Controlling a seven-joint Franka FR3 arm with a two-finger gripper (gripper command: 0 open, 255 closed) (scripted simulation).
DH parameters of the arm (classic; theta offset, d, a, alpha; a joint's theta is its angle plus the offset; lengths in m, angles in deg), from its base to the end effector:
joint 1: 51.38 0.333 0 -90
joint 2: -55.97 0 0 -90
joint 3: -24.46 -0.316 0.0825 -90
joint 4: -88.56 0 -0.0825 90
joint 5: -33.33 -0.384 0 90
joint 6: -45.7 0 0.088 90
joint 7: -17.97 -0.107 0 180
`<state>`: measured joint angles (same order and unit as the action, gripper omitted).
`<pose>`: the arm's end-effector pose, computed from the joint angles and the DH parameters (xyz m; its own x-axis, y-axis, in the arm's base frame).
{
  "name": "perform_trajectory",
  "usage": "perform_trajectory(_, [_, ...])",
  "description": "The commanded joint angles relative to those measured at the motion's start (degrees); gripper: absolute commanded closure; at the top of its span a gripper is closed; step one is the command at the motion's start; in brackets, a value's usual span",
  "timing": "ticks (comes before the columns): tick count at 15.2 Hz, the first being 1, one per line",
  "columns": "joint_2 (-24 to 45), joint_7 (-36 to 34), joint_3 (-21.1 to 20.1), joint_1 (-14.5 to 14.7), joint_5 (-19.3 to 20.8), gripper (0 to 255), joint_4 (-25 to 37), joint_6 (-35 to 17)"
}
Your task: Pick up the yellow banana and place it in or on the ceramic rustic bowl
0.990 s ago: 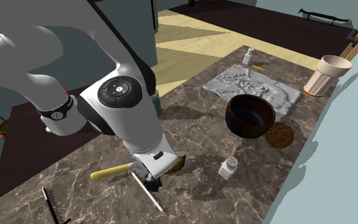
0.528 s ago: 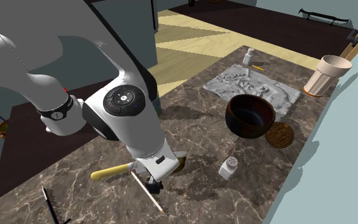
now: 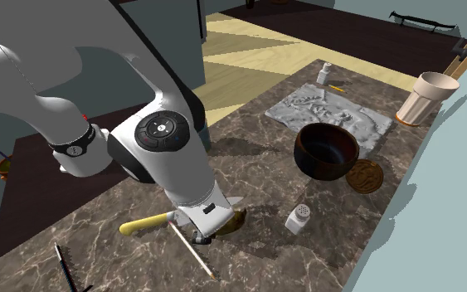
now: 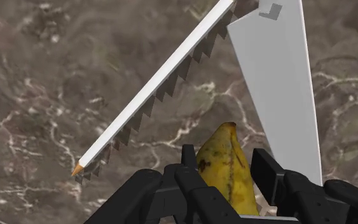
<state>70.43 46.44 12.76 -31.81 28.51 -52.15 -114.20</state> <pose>0.4208 0.2548 0.2075 0.5745 0.8107 0.1131 0.8178 -0.5744 -0.0366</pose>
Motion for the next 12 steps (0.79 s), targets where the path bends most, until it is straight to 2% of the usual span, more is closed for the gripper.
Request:
perform_trajectory(1, [0.0,0.0,0.0,0.0,0.0,255,0.0,0.0])
perform_trajectory(5, [0.0,0.0,0.0,0.0,0.0,255,0.0,0.0])
perform_trajectory(12, [-5.5,0.5,-0.7,-0.6,-1.3,255,-0.1,5.4])
